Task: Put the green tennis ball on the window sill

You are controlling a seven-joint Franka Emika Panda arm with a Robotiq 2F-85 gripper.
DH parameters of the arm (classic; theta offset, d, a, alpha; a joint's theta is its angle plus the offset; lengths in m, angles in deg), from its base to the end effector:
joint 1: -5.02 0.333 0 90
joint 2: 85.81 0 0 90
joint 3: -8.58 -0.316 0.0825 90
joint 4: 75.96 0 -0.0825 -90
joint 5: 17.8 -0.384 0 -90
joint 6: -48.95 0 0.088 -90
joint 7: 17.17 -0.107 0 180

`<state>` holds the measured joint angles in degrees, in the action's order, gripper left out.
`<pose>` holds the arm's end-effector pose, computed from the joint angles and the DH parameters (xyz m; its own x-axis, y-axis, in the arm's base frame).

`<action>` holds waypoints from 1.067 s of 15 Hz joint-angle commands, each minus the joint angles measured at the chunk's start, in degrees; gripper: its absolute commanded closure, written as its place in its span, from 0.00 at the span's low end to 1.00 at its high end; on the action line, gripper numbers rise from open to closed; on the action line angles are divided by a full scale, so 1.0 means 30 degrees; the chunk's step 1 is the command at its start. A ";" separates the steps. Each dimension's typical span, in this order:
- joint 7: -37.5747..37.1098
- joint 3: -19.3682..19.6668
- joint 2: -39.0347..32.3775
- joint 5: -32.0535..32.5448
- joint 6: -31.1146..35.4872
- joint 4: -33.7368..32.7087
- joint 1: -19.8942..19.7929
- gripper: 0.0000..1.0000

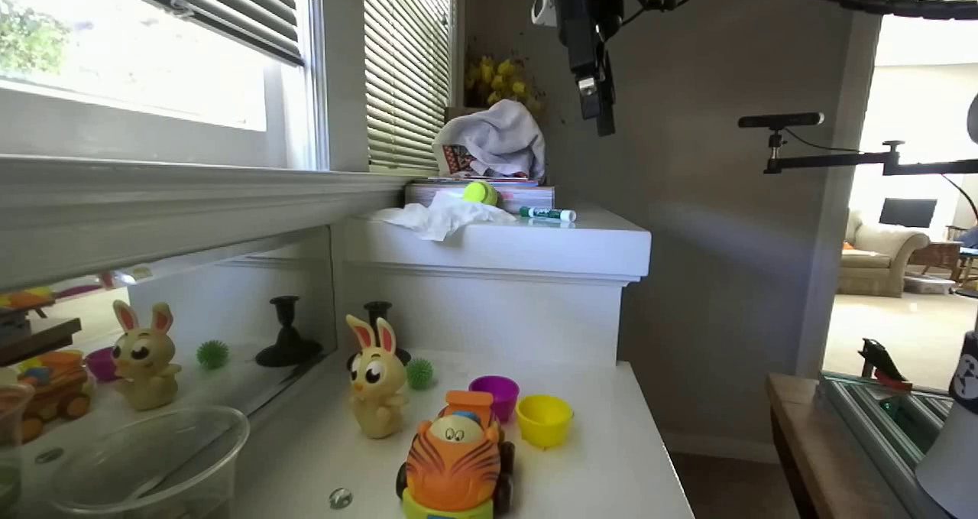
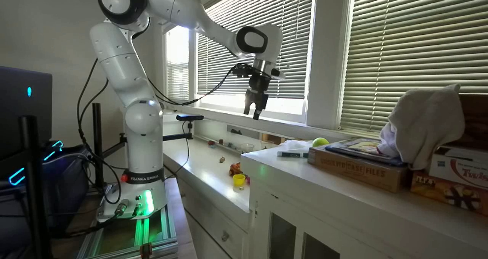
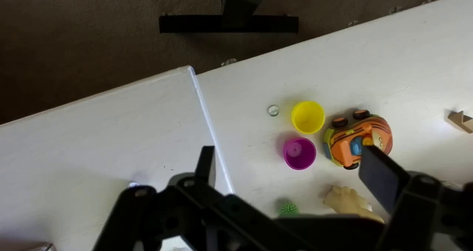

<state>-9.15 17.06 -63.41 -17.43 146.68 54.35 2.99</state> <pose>0.4071 -0.0807 0.4943 0.9850 -0.0190 -0.1715 -0.0323 -0.9967 -0.0747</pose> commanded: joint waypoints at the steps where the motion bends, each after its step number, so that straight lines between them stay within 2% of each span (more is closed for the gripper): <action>1: -0.0654 -0.0389 -0.0200 0.0035 0.1007 0.0228 -0.0402 0.00; 9: -0.5429 -0.0632 -0.1985 0.1404 0.8114 0.0597 -0.1957 0.00; 16: -1.1266 -0.0655 -0.4144 0.1914 1.1219 -0.0265 -0.3238 0.00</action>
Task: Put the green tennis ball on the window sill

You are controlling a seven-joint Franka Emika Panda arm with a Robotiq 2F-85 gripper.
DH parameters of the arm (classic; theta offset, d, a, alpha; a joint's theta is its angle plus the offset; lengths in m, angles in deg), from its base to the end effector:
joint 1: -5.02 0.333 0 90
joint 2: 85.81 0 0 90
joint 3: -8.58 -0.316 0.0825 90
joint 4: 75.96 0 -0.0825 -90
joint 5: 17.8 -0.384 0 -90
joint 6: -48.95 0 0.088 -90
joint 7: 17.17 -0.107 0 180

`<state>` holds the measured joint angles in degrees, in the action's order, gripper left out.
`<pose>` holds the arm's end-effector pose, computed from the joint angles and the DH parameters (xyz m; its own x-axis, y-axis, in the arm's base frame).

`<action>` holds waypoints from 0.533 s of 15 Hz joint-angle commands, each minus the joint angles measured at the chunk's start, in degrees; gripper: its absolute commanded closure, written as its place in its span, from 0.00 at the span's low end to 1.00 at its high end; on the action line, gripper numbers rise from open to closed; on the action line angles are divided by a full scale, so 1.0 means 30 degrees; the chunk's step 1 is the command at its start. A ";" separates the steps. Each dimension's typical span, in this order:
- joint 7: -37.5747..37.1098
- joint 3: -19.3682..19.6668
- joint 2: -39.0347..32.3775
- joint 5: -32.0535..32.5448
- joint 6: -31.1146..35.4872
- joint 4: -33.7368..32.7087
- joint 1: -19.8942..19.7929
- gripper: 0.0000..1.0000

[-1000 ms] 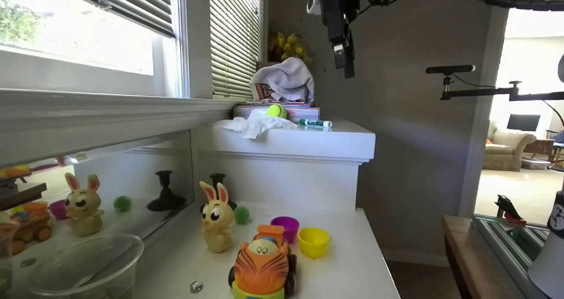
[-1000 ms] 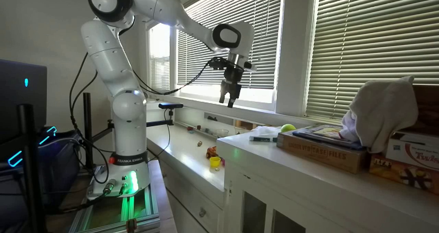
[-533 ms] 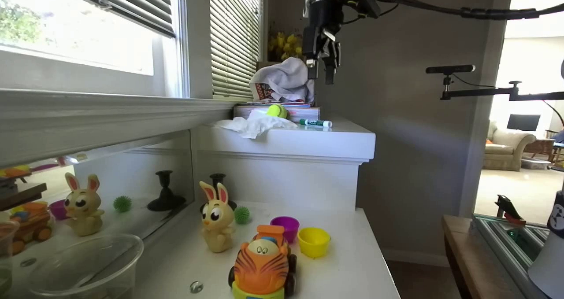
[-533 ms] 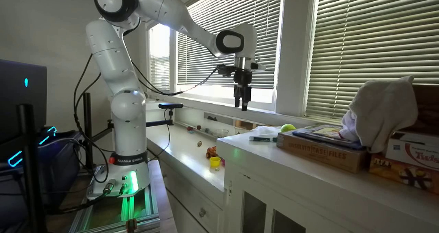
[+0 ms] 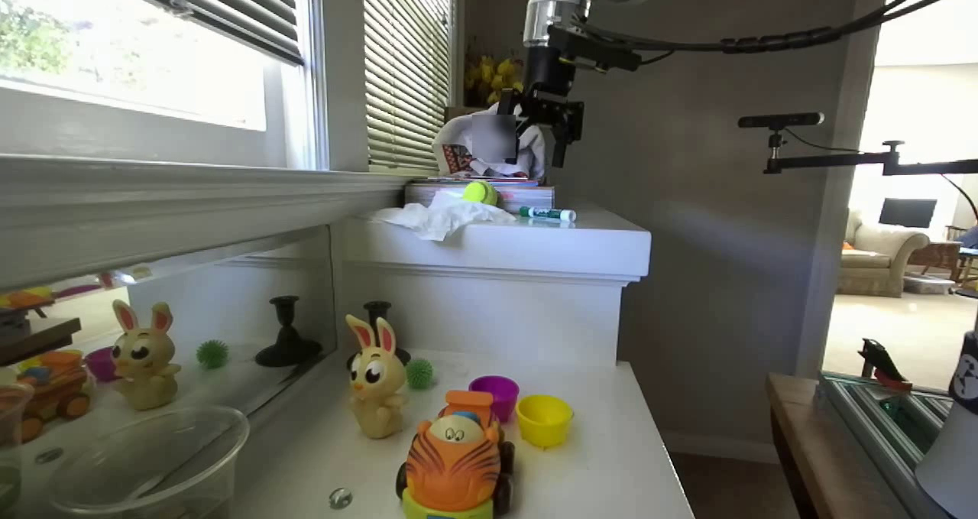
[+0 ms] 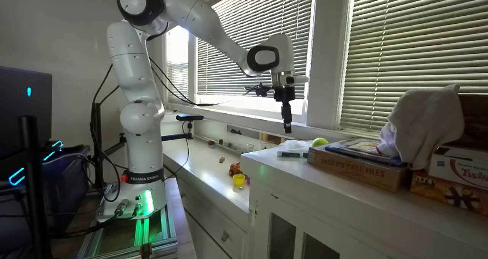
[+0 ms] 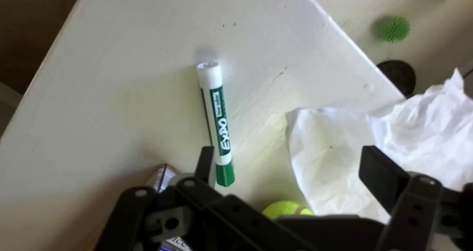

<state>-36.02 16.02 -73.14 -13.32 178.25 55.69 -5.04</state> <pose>0.4691 -0.1521 0.4551 0.8165 -0.5485 0.1804 -0.5546 -0.8319 -0.0194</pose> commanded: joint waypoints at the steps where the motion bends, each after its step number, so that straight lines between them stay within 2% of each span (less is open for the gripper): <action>1: -0.2738 -0.0256 -0.1209 0.0454 0.0719 -0.0994 -0.0613 0.00; 8: -0.4997 0.0097 -0.3272 0.0141 0.0797 -0.3378 -0.0682 0.00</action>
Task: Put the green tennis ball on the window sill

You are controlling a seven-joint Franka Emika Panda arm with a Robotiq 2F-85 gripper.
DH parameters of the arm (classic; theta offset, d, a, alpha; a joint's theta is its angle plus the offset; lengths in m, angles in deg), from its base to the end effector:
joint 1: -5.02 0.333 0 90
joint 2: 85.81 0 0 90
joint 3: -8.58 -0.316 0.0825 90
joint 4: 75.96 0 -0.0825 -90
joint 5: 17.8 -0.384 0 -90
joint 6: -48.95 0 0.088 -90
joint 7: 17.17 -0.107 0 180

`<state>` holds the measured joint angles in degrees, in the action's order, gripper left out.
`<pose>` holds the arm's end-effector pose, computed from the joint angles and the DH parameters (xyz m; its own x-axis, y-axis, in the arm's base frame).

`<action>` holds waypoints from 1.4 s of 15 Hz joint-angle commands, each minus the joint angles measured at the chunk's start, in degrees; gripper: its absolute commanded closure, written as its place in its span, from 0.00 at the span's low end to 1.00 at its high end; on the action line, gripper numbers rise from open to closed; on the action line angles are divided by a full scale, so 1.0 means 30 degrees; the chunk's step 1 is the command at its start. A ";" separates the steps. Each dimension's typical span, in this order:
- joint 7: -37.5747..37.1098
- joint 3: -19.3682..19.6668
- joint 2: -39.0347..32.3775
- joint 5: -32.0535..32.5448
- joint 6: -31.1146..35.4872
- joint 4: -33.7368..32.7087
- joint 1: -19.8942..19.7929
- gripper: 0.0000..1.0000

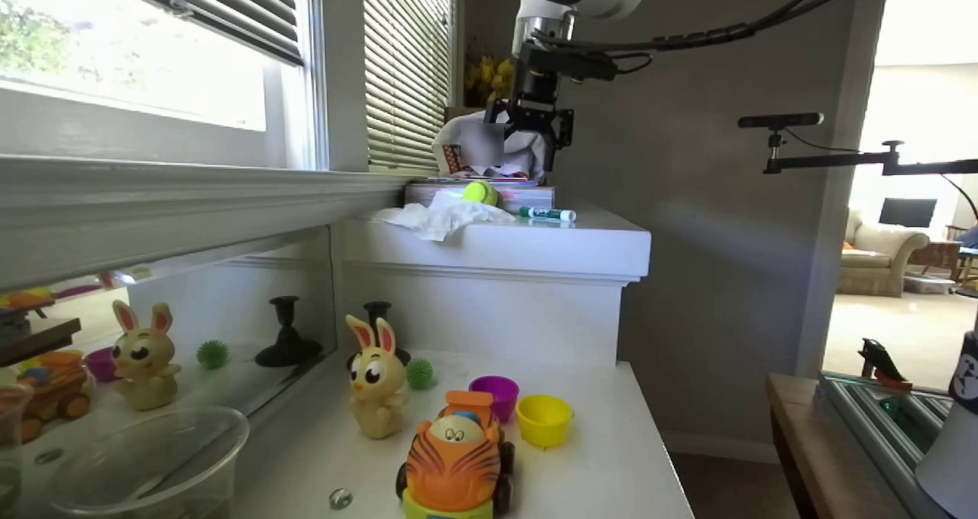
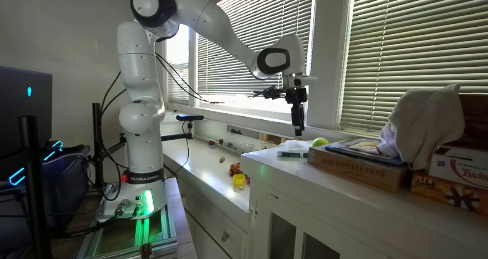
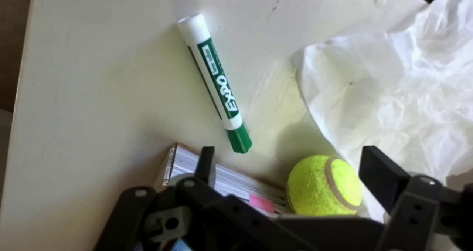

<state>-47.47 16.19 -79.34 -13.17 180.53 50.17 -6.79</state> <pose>0.4981 -0.1789 0.4509 0.6628 -0.7204 0.2044 -0.7269 -0.6845 -0.0555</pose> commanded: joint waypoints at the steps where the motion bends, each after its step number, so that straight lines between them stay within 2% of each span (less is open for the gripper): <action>1: -0.0888 0.0109 -0.1494 -0.0341 0.0311 -0.1847 0.0050 0.00; 3: -0.0263 0.0167 -0.1809 -0.0934 0.0482 -0.2368 0.0227 0.00; 4: -0.0457 0.0198 -0.1152 -0.0268 0.0337 -0.1425 0.0181 0.00; 8: -0.0452 0.0228 -0.1600 -0.0406 0.0344 -0.2006 0.0289 0.00; 9: -0.0115 0.0266 -0.1812 -0.0983 0.0108 -0.2120 0.0287 0.00; 21: -0.0081 0.0456 -0.3979 -0.0802 0.2584 -0.2806 0.0442 0.00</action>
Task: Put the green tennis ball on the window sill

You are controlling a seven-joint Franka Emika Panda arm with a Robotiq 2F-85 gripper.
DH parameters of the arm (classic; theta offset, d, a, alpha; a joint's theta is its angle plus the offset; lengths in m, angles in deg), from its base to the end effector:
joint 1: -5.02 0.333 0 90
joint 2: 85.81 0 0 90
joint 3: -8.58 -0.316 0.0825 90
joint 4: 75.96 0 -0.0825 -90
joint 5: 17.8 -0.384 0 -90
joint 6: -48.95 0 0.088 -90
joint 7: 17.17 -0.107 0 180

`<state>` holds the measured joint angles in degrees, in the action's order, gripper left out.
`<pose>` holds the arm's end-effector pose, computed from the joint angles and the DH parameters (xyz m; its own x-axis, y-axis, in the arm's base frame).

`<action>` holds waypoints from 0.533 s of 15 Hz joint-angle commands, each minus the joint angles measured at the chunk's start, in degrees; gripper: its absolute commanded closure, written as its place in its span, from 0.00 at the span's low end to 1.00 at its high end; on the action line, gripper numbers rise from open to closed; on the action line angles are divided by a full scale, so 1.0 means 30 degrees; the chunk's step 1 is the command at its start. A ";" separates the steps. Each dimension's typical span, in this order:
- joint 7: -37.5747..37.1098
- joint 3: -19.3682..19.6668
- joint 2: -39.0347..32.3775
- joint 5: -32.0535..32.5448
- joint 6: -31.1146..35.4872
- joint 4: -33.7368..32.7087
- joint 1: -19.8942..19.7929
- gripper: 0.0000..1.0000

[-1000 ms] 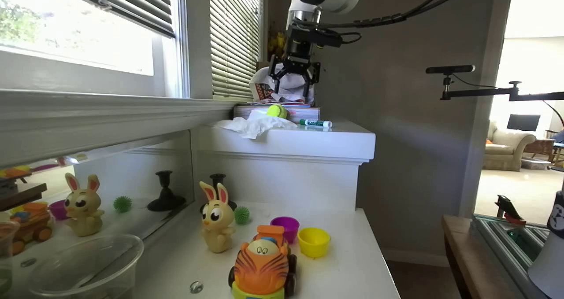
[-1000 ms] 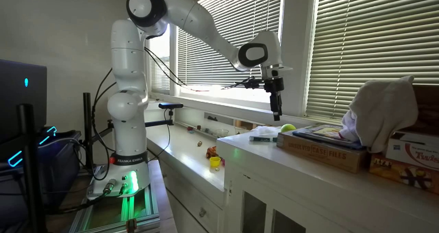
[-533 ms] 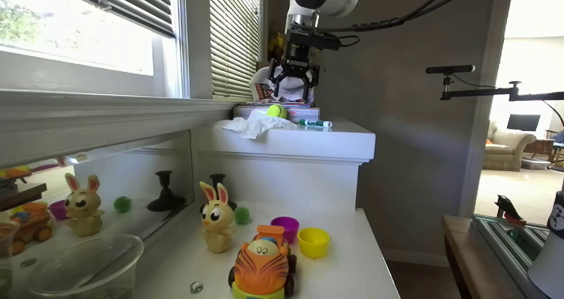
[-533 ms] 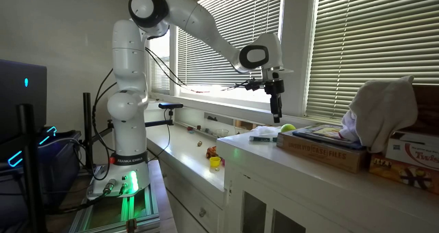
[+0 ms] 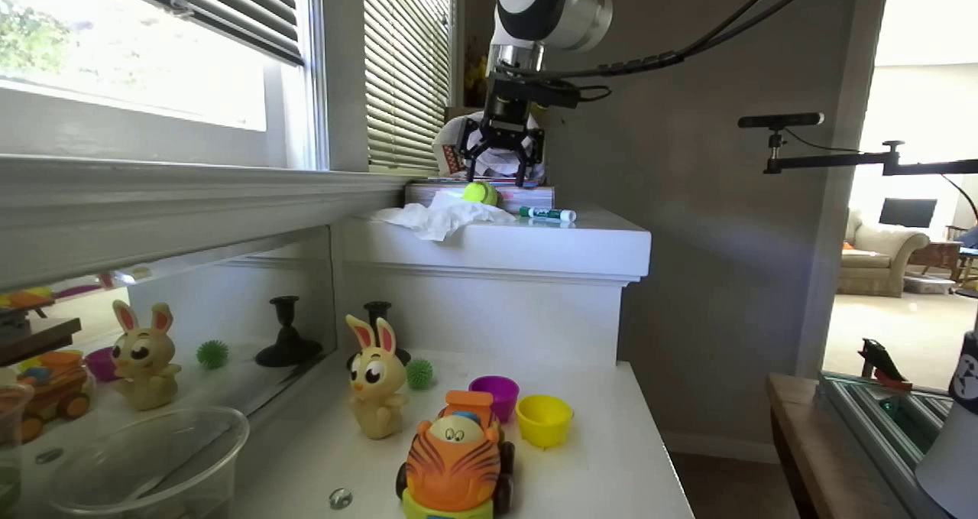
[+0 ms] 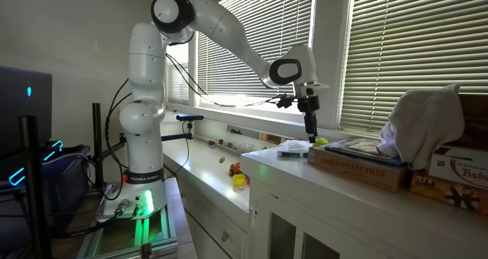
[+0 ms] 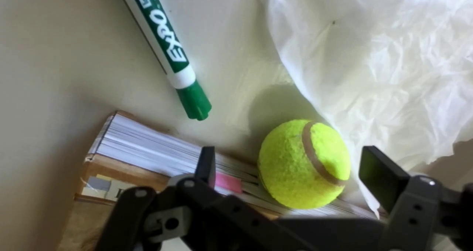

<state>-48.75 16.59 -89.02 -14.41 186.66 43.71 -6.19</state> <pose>0.5476 -0.1904 0.4241 0.6338 -0.7329 0.2474 -0.7394 -0.6679 -0.0846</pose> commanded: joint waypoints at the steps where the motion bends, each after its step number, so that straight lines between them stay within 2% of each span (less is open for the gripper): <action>1: 0.0343 0.0358 -0.0921 -0.0399 0.0812 -0.0694 0.0267 0.00; 8: 0.0510 0.0494 -0.1822 -0.0696 0.0999 -0.1417 0.0347 0.00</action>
<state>-48.55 17.11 -92.69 -14.44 189.20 41.72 -6.00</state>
